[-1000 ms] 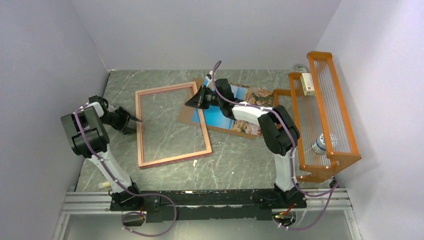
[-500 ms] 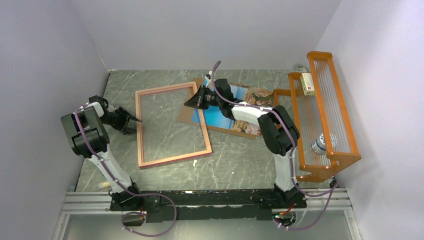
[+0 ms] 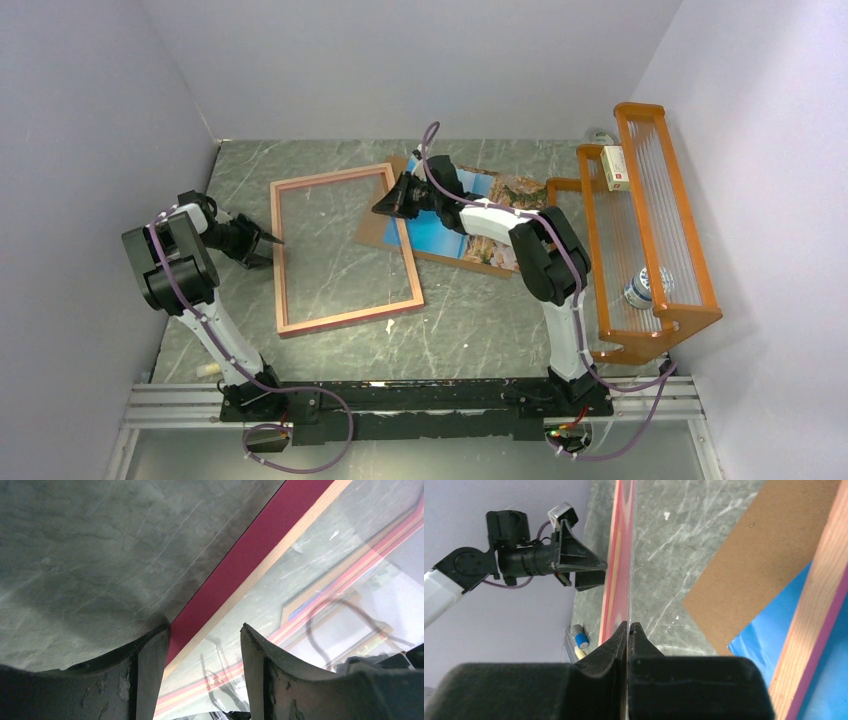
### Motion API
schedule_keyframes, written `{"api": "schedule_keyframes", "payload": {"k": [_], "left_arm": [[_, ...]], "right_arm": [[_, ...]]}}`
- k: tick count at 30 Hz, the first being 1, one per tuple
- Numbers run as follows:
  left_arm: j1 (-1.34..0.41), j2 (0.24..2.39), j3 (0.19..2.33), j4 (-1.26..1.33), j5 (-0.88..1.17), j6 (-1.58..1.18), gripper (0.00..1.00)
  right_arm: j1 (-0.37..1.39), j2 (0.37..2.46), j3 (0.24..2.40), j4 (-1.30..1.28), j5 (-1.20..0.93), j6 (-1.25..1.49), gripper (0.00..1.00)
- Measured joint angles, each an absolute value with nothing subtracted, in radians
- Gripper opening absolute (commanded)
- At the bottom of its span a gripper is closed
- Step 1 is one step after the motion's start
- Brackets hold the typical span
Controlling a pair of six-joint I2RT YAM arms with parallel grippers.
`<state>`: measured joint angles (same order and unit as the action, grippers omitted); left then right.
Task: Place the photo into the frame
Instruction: Place the photo frame item in the photo frame.
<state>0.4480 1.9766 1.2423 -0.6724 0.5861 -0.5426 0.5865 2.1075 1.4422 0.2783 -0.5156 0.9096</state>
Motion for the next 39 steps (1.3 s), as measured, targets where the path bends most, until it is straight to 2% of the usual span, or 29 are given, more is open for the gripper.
{"api": "schedule_keyframes", "payload": {"k": [3,5,13,15,21,28,36,39], "left_arm": [[0.448,1.977,1.242,-0.672,0.586,-0.543,0.62],[0.448,1.977,1.242,-0.672,0.586,-0.543,0.64],[0.447,1.977,1.245,-0.672,0.597,-0.542,0.66],[0.447,1.977,1.245,-0.672,0.598,-0.542,0.65],[0.447,1.978,1.245,-0.672,0.598,-0.542,0.63],[0.447,1.979,1.245,-0.672,0.601,-0.542,0.63],[0.446,1.979,1.245,-0.673,0.604,-0.542,0.63],[0.445,1.979,1.245,-0.673,0.604,-0.542,0.63]], "right_arm": [[0.585,2.113,1.443,0.260,-0.505,0.912,0.22],[0.586,2.114,1.443,0.246,-0.501,0.915,0.27],[0.586,2.114,1.444,0.226,-0.499,0.921,0.35],[0.586,2.117,1.451,0.220,-0.500,0.923,0.33],[0.586,2.141,1.478,0.217,-0.501,0.925,0.17],[0.586,2.154,1.473,0.241,-0.498,0.924,0.13],[0.586,2.154,1.417,0.324,-0.473,0.914,0.00],[0.586,2.154,1.401,0.345,-0.472,0.906,0.00]]}}
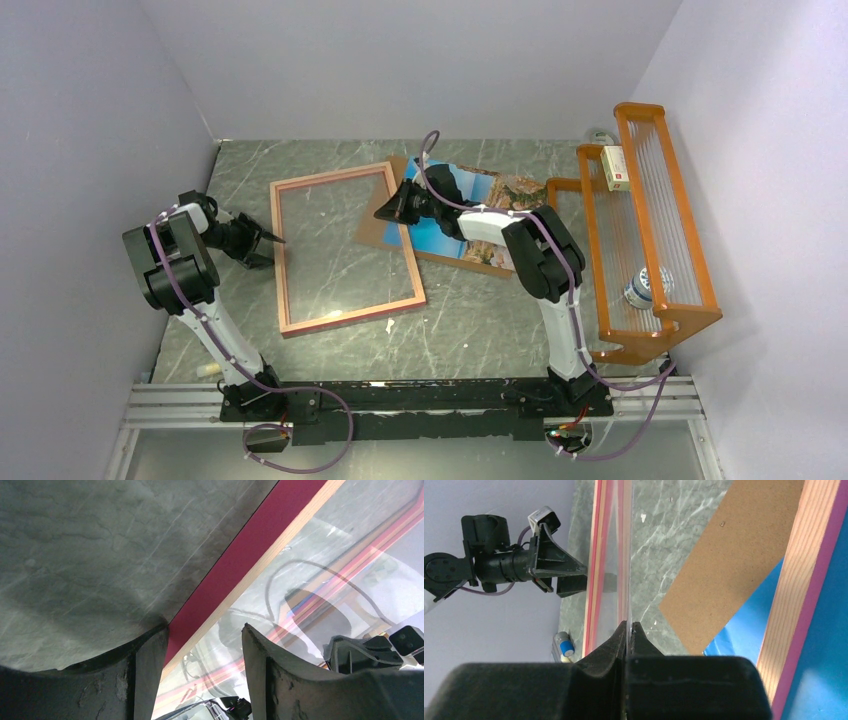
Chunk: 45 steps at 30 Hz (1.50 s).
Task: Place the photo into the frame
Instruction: Place the photo frame item in the photo frame.
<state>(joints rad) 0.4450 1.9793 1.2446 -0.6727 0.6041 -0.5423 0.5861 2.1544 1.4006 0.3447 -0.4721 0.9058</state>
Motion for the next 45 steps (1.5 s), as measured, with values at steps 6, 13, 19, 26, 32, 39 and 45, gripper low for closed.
{"api": "schedule_keyframes", "payload": {"k": [6,13,19,26,32,39,45], "left_arm": [[0.445,1.980,1.245,-0.673,0.604,-0.542,0.64],[0.444,1.980,1.245,-0.673,0.604,-0.542,0.65],[0.444,1.980,1.245,-0.672,0.605,-0.542,0.66],[0.444,1.980,1.245,-0.673,0.605,-0.542,0.66],[0.442,1.980,1.246,-0.674,0.605,-0.538,0.68],[0.441,1.980,1.248,-0.674,0.606,-0.537,0.68],[0.441,1.980,1.248,-0.675,0.605,-0.536,0.67]], "right_arm": [[0.588,2.154,1.390,0.395,-0.473,0.903,0.00],[0.588,2.154,1.384,0.413,-0.472,0.900,0.00],[0.588,2.155,1.385,0.412,-0.473,0.890,0.00],[0.583,2.181,1.404,0.398,-0.473,0.866,0.00],[0.580,2.195,1.422,0.377,-0.475,0.851,0.00],[0.579,2.205,1.467,0.340,-0.484,0.837,0.09],[0.579,2.209,1.483,0.300,-0.481,0.832,0.28]]}}
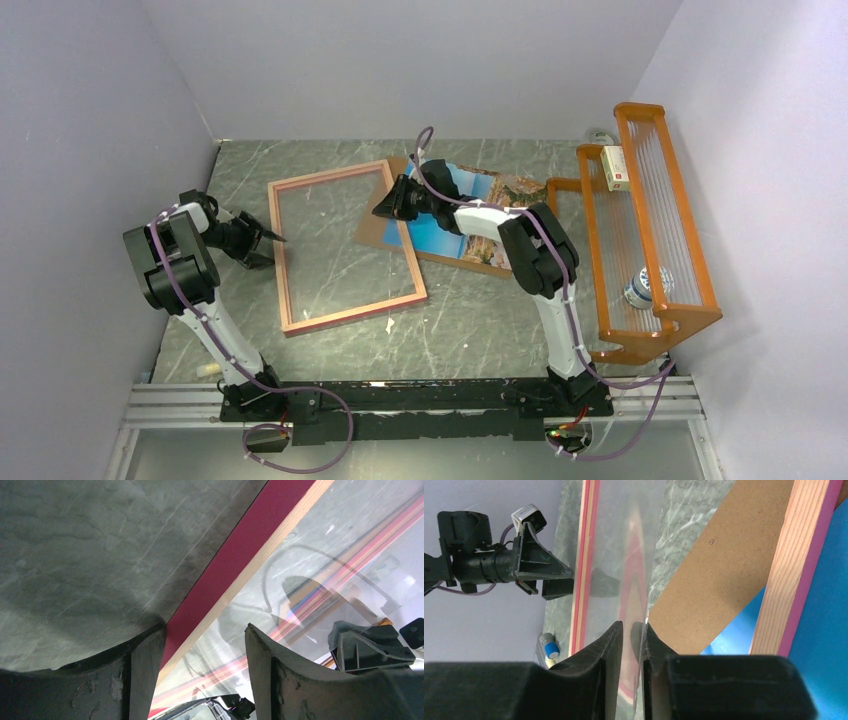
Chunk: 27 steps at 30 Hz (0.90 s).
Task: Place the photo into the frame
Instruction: Place the photo frame item in the photo frame.
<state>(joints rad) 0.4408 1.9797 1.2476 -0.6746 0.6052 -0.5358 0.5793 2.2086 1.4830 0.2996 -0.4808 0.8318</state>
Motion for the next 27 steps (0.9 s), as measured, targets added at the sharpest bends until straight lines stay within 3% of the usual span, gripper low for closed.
{"api": "schedule_keyframes", "payload": {"k": [13,22,27], "left_arm": [[0.437,1.977,1.253,-0.675,0.611,-0.537,0.78],[0.418,1.945,1.246,-0.669,0.550,-0.544,0.84],[0.418,1.919,1.250,-0.681,0.461,-0.565,0.88]], "right_arm": [[0.590,2.233,1.651,0.068,-0.469,0.790,0.56],[0.601,2.239,1.749,-0.198,-0.318,0.716,0.76],[0.604,2.234,1.743,-0.292,-0.201,0.698,0.78]]}}
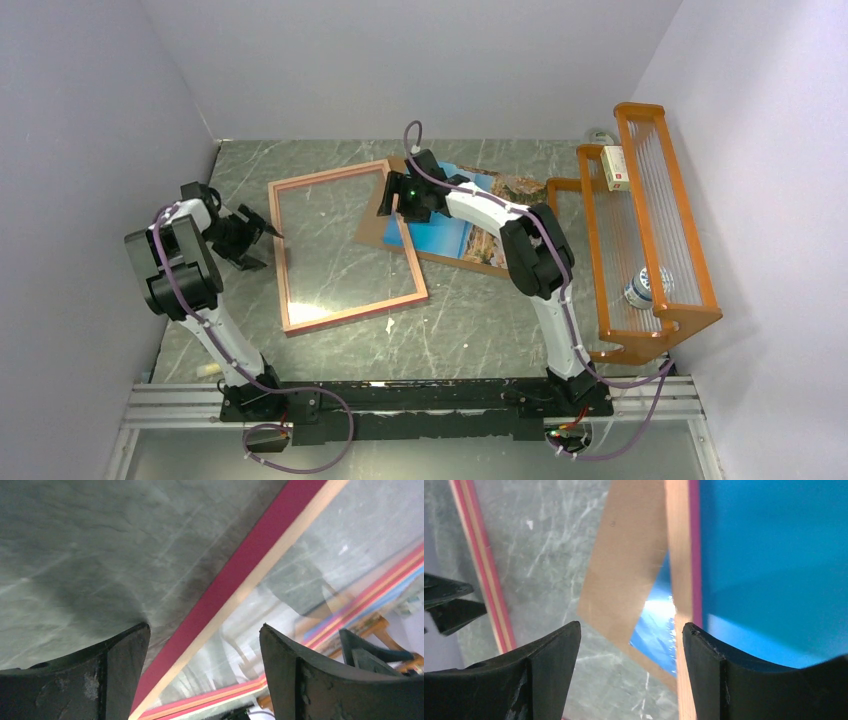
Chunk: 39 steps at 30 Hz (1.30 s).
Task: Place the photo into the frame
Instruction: Place the photo frame item in the photo frame, then move the photo frame to the center of the board.
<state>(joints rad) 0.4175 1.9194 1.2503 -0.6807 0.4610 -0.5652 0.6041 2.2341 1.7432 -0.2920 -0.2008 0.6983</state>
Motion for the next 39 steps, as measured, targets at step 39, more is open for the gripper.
{"api": "schedule_keyframes", "payload": {"k": [39], "left_arm": [[0.439,2.034,1.405,-0.603,0.605,-0.565,0.79]], "right_arm": [[0.596,2.240,1.716,-0.389,-0.447,0.624,0.69]]}}
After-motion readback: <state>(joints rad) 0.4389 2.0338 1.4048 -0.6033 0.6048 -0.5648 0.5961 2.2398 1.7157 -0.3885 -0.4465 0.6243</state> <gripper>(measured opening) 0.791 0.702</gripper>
